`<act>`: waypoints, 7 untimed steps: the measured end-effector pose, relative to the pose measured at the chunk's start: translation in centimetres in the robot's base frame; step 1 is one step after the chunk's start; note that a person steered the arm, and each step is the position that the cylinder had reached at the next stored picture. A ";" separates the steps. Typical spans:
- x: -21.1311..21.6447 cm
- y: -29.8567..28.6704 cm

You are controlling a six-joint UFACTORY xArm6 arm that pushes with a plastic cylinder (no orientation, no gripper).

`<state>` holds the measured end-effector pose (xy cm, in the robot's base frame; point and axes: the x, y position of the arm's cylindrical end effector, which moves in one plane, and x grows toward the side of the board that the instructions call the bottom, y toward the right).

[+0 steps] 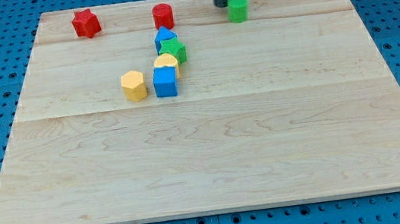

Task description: Place the yellow heart to the right of red circle

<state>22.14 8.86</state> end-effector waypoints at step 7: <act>15.6 -20.4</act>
<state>37.77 -11.57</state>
